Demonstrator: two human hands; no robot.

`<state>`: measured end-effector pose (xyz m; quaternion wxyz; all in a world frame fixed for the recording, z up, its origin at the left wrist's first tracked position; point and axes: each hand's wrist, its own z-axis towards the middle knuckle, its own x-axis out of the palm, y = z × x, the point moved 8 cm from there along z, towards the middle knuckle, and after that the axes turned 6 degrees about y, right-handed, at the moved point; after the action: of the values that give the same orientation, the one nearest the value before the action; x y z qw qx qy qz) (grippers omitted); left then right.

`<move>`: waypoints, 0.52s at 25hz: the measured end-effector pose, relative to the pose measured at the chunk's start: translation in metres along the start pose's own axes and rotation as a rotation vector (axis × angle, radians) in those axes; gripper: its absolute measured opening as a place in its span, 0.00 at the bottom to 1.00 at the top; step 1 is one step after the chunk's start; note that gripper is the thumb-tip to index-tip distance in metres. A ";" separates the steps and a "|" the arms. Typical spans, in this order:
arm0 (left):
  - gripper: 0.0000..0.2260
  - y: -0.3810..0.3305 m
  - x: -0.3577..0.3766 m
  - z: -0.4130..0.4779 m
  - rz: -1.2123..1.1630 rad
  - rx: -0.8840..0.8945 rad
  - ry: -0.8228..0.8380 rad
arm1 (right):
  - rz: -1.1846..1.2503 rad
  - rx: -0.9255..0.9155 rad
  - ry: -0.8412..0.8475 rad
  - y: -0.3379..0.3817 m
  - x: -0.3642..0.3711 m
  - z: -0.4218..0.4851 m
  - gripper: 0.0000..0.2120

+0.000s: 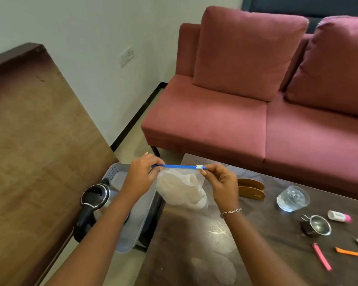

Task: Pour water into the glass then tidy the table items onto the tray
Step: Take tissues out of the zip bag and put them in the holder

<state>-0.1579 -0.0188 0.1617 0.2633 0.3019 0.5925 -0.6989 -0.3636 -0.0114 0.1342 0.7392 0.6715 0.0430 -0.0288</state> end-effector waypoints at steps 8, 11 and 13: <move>0.07 -0.127 0.071 -0.016 -0.013 0.287 0.092 | -0.295 -0.184 0.013 0.026 -0.058 -0.030 0.01; 0.06 -0.138 0.083 -0.016 -0.041 0.257 0.142 | -0.325 -0.203 0.032 0.028 -0.071 -0.037 0.02; 0.06 -0.144 0.091 -0.019 -0.025 0.268 0.184 | -0.339 -0.216 0.047 0.029 -0.076 -0.041 0.03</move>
<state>-0.3221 0.0216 0.1893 0.1568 0.3897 0.5191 -0.7444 -0.4371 0.0310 0.1664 0.7903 0.5719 0.1755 -0.1322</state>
